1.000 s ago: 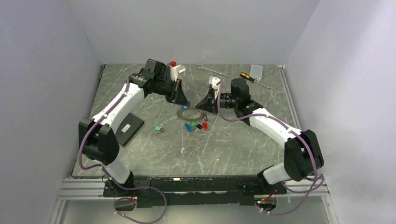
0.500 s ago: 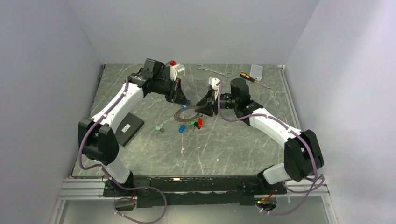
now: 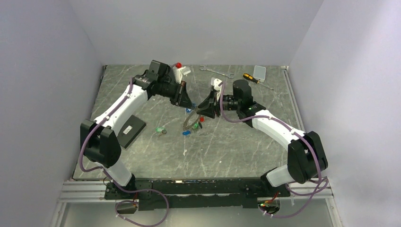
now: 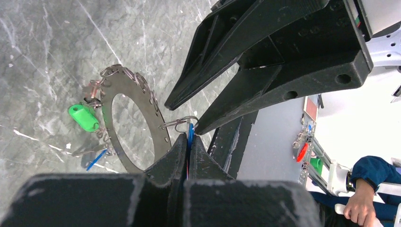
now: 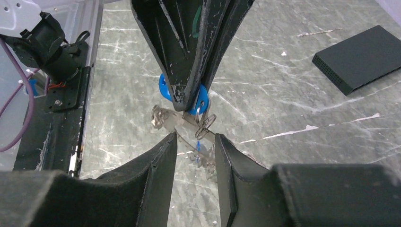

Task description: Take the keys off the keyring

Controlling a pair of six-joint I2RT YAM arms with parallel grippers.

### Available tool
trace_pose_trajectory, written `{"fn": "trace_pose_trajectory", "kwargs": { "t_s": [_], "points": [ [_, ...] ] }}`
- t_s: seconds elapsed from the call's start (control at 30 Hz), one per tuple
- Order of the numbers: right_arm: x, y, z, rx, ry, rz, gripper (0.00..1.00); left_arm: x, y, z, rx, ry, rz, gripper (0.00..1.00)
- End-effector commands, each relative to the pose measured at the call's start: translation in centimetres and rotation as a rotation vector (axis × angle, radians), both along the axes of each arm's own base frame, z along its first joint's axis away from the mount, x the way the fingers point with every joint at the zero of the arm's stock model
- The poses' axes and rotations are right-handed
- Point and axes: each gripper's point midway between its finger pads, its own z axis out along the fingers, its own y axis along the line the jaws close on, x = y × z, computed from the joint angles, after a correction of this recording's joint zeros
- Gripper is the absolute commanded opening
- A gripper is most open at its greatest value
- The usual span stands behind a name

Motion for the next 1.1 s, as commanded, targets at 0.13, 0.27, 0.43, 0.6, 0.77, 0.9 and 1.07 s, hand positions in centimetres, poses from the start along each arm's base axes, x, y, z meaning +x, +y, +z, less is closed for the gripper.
{"fn": "trace_pose_trajectory", "kwargs": {
  "t_s": [0.13,0.27,0.43,0.6,0.77,0.9,1.07],
  "points": [
    [0.8,0.8,1.6,0.021,-0.057,-0.010,0.35,-1.4,-0.9,2.8,-0.072,-0.078,-0.078,0.00],
    [1.0,0.7,1.5,0.018,-0.059,-0.026,0.08,-1.2,-0.9,2.9,-0.064,-0.082,-0.069,0.00],
    [1.0,0.5,1.4,0.013,-0.063,-0.034,0.00,-0.1,0.1,3.2,-0.054,-0.089,-0.009,0.00],
    [1.1,0.3,1.4,0.016,-0.063,-0.046,0.00,1.5,1.5,3.1,-0.033,-0.099,0.080,0.00],
    [1.1,0.3,1.3,0.016,-0.059,-0.044,0.00,1.5,1.5,3.2,-0.037,-0.101,0.078,0.00],
    [0.9,0.3,1.2,0.013,-0.058,-0.030,0.00,1.0,1.3,3.3,-0.056,-0.097,0.051,0.00],
    [0.6,0.4,1.3,0.017,-0.055,-0.014,0.31,0.0,0.6,3.5,-0.072,-0.095,-0.002,0.00]
  ]
}}
